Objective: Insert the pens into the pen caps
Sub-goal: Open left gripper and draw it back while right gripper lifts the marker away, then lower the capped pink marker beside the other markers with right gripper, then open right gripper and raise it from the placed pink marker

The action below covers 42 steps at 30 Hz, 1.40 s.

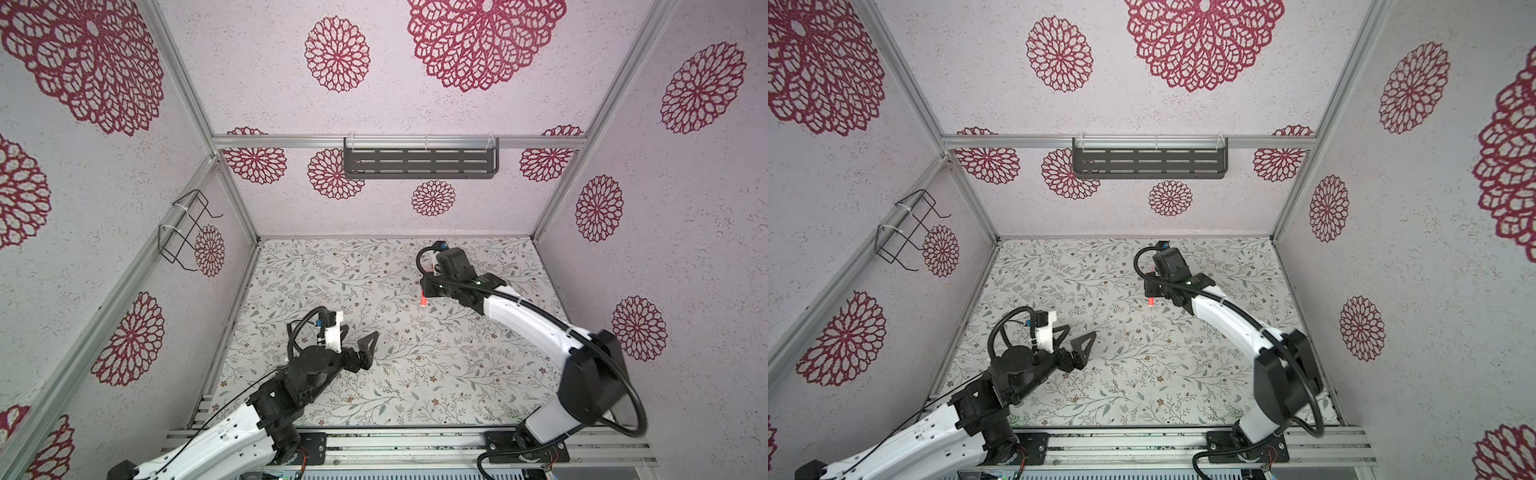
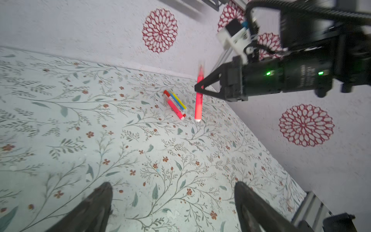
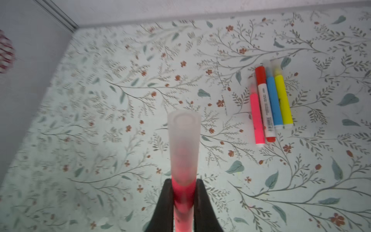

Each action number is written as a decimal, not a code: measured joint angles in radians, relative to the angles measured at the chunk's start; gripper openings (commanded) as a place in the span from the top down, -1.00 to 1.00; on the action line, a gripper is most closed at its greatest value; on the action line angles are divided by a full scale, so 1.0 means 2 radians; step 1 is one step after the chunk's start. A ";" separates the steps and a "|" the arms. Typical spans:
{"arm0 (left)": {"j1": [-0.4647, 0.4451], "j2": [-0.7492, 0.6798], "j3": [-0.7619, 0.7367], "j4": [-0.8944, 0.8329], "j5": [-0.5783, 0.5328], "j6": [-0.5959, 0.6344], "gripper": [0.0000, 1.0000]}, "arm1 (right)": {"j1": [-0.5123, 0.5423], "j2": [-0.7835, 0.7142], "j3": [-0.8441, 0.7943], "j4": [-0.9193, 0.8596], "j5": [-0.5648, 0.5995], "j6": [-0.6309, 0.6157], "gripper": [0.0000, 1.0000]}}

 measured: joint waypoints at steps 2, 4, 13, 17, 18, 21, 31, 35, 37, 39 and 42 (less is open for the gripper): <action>0.000 -0.028 -0.004 -0.015 -0.023 -0.004 -0.93 | -0.004 0.069 0.064 -0.036 0.007 -0.015 0.95; 0.000 -0.050 -0.004 -0.032 -0.041 -0.007 -0.93 | -0.005 0.142 0.142 -0.075 0.012 -0.031 0.94; 0.000 -0.082 -0.013 -0.078 -0.074 -0.015 -0.93 | -0.009 0.371 0.437 -0.236 0.059 -0.088 0.89; 0.000 -0.081 -0.017 -0.083 -0.080 -0.014 -0.93 | -0.019 0.391 0.449 -0.275 0.075 -0.103 0.83; 0.000 -0.081 -0.018 -0.082 -0.081 -0.013 -0.93 | -0.023 0.391 0.449 -0.282 0.081 -0.106 0.79; 0.000 -0.076 -0.018 -0.081 -0.083 -0.010 -0.93 | -0.035 0.392 0.451 -0.293 0.098 -0.114 0.47; 0.000 -0.064 -0.018 -0.079 -0.083 -0.008 -0.93 | -0.034 0.354 0.415 -0.291 0.153 -0.123 0.22; 0.000 -0.066 -0.016 -0.085 -0.093 -0.006 -0.93 | -0.011 0.268 0.334 -0.256 0.153 -0.123 0.14; 0.000 -0.068 -0.012 -0.099 -0.115 -0.006 -0.94 | -0.001 0.196 0.264 -0.217 0.143 -0.122 0.10; 0.000 -0.073 -0.006 -0.119 -0.146 -0.006 -0.95 | 0.006 0.119 0.189 -0.172 0.133 -0.122 0.06; 0.000 -0.083 0.003 -0.148 -0.210 -0.010 -0.97 | 0.005 0.003 0.081 -0.094 0.128 -0.123 0.00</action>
